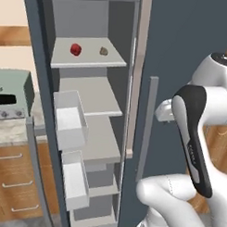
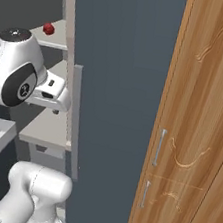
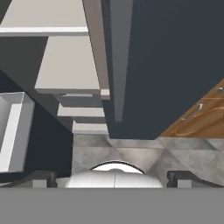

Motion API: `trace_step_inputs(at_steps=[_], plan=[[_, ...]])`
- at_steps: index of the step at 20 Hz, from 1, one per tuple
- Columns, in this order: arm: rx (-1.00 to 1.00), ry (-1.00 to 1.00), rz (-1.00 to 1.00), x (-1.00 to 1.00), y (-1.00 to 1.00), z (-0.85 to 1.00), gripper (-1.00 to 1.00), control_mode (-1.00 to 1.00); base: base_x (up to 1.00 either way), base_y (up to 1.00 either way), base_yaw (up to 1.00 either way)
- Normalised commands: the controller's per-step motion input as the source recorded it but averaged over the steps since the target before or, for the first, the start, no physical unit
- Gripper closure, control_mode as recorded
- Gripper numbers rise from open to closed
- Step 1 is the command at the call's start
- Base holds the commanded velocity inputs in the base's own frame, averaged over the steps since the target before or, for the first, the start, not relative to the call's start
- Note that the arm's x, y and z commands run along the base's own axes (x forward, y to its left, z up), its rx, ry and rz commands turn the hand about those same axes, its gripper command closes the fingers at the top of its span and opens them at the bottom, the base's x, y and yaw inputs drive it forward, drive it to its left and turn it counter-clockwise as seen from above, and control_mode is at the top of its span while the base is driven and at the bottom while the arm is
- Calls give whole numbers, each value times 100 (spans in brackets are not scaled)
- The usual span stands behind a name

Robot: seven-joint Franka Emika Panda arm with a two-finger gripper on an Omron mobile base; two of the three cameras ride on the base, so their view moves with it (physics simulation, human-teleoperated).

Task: Take the bell pepper and garlic out of the freezer and place them in the tupperware container on the counter. Then put the tupperware containing the vegetables back in the freezer.

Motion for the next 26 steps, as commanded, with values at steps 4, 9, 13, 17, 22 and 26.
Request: trace_step_inputs(at_steps=[4, 9, 13, 17, 22, 26], plan=[[0, 0, 0, 0, 0, 0, -100, 100, 22, 40, 0], [0, 0, 0, 0, 0, 0, -100, 100, 27, 55, 0], [0, 0, 0, 0, 0, 0, -100, 100, 64, 23, -3], [0, 0, 0, 0, 0, 0, -100, 100, 56, 34, -1], [0, 0, 0, 0, 0, 0, -100, 100, 31, 48, -1], [1, 0, -1, 10, 1, 10, -100, -100, 7, 5, 0]])
